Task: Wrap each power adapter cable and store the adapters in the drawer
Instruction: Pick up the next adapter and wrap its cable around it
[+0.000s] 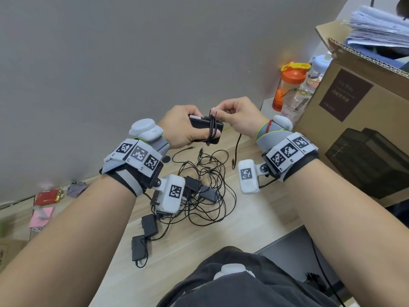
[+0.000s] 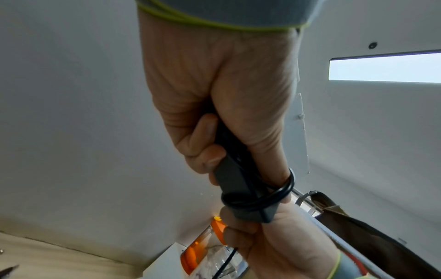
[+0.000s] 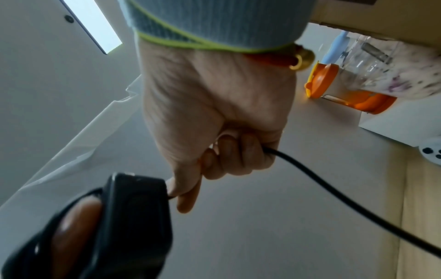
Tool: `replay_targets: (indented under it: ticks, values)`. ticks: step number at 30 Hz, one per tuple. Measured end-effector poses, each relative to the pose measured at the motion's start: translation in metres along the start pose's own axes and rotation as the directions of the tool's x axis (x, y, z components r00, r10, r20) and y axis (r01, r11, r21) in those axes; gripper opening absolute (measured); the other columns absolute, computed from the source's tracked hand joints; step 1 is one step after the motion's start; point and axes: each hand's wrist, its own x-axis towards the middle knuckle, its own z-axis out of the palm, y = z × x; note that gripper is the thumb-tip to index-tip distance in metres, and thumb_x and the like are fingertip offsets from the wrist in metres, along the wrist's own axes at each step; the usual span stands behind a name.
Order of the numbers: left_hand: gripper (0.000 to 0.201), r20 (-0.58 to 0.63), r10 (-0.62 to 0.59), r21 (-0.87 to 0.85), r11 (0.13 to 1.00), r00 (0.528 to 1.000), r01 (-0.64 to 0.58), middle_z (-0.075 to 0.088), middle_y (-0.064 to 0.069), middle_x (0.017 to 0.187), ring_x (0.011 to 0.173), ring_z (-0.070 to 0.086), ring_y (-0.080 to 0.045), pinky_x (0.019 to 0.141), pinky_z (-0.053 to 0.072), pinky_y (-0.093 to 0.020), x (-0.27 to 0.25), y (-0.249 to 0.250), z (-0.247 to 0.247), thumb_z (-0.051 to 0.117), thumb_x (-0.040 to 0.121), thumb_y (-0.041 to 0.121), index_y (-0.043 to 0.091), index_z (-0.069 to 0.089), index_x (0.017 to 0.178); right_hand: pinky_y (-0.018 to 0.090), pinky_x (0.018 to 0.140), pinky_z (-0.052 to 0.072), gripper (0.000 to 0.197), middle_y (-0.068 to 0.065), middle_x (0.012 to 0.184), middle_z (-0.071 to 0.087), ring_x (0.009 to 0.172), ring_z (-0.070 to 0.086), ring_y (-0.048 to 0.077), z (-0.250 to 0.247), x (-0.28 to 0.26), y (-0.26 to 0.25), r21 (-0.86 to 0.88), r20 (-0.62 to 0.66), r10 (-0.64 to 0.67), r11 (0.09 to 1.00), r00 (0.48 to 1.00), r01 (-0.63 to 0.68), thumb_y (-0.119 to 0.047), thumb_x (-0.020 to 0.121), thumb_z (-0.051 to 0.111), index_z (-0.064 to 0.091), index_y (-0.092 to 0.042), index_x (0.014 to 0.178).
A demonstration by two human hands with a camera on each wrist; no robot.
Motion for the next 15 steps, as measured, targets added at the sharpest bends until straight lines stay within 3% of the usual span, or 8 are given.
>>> replay_targets:
  ticks: [2, 5, 10, 15]
  values:
    - [0.048, -0.015, 0.018, -0.099, 0.995, 1.0, -0.019, 0.057, 0.003, 0.053, 0.045, 0.045, -0.017, 0.047, 0.036, -0.024, -0.001, 0.003, 0.001, 0.091, 0.055, 0.046, 0.02, 0.053, 0.071, 0.013, 0.046, 0.024, 0.025, -0.016, 0.043, 0.042, 0.042, 0.03, 0.001, 0.004, -0.003, 0.002, 0.002, 0.004, 0.041, 0.999, 0.999, -0.041, -0.023, 0.097, 0.06, 0.065, -0.018, 0.074]
    - [0.041, -0.116, 0.007, -0.236, 0.971, 0.993, -0.035, 0.053, 0.008, 0.047, 0.045, 0.043, -0.017, 0.045, 0.033, -0.023, 0.0, 0.007, 0.0, 0.089, 0.069, 0.026, 0.017, 0.049, 0.068, 0.015, 0.044, 0.023, 0.026, -0.016, 0.041, 0.035, 0.041, 0.026, 0.002, 0.01, -0.007, 0.003, -0.037, 0.02, 0.083, 0.996, 0.996, -0.083, -0.024, 0.097, 0.058, 0.066, -0.011, 0.077]
    - [0.039, -0.262, -0.061, -0.318, 0.948, 0.963, -0.026, 0.054, 0.005, 0.054, 0.042, 0.044, -0.014, 0.044, 0.037, -0.025, 0.006, 0.01, -0.007, 0.088, 0.07, 0.028, 0.015, 0.052, 0.072, 0.019, 0.045, 0.018, 0.031, -0.01, 0.043, 0.024, 0.043, 0.023, 0.007, 0.022, -0.022, -0.008, -0.13, 0.133, 0.036, 0.991, 0.99, -0.019, -0.038, 0.1, 0.052, 0.076, -0.021, 0.09]
    - [0.042, -0.28, -0.104, -0.225, 0.973, 0.954, 0.041, 0.056, 0.001, 0.057, 0.04, 0.046, -0.014, 0.042, 0.036, -0.023, 0.008, 0.0, -0.013, 0.089, 0.067, 0.038, 0.015, 0.054, 0.075, 0.018, 0.047, 0.019, 0.024, -0.007, 0.049, 0.023, 0.045, 0.026, 0.008, 0.025, -0.021, -0.012, -0.2, 0.154, 0.027, 0.98, 0.988, 0.004, -0.039, 0.096, 0.06, 0.077, -0.025, 0.086]
